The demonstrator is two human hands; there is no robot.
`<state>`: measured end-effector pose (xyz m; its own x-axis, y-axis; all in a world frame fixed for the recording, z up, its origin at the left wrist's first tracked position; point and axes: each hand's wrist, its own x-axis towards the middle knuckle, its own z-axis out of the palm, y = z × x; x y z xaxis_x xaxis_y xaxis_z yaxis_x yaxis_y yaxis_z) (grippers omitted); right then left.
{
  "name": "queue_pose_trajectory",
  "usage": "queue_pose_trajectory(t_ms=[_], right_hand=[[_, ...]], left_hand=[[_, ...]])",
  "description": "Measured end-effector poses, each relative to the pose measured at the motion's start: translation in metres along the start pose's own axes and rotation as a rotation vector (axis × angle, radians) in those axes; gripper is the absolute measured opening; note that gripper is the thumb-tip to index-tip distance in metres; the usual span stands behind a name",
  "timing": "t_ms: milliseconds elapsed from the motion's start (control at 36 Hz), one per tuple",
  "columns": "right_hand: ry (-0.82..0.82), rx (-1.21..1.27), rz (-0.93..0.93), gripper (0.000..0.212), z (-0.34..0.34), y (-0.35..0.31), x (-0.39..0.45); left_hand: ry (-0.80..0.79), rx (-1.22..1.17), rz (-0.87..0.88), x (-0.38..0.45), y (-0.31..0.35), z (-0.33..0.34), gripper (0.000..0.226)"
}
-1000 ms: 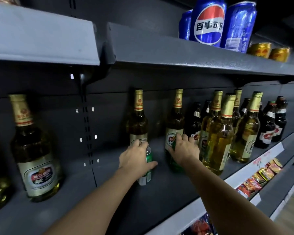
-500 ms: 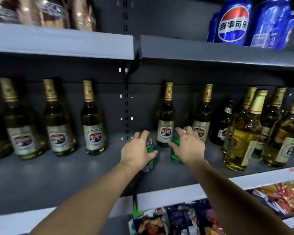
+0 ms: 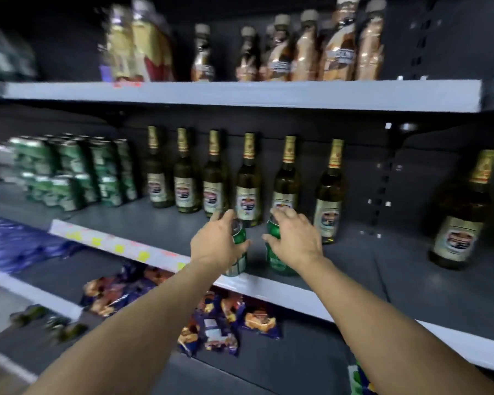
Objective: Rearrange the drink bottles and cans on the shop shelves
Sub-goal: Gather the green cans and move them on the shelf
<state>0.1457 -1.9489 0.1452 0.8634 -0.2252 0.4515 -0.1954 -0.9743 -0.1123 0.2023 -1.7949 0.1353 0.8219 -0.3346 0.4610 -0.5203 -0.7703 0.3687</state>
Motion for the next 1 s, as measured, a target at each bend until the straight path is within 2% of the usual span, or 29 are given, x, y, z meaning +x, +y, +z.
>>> queue_pose_trajectory(t_ms=[111,250,361,472,639,833,1000], right_hand=[[0.009,0.04,-0.092,0.06,0.023,-0.092,0.028],[-0.001,0.128,-0.156,0.062,0.06,-0.218,0.063],[-0.013,0.22,-0.12,0.066,0.084,-0.304,0.086],[-0.022,0.267,-0.107,0.068,0.104,-0.367,0.111],[-0.019,0.258,-0.049,0.066,0.136,-0.42,0.156],[-0.007,0.166,0.015,0.069,0.177,-0.448,0.212],[-0.02,0.14,0.09,0.065,0.207,-0.464,0.26]], left_hand=[[0.063,0.053,-0.077,-0.004,-0.092,-0.044,0.047],[0.096,0.128,-0.146,-0.007,-0.216,-0.097,0.049],[0.118,0.116,-0.241,-0.007,-0.297,-0.124,0.063],[0.142,0.098,-0.285,0.0,-0.369,-0.142,0.058],[0.174,0.009,-0.264,0.026,-0.441,-0.155,0.053],[0.204,-0.161,-0.163,0.083,-0.498,-0.148,0.058],[0.19,-0.309,-0.147,0.144,-0.527,-0.139,0.085]])
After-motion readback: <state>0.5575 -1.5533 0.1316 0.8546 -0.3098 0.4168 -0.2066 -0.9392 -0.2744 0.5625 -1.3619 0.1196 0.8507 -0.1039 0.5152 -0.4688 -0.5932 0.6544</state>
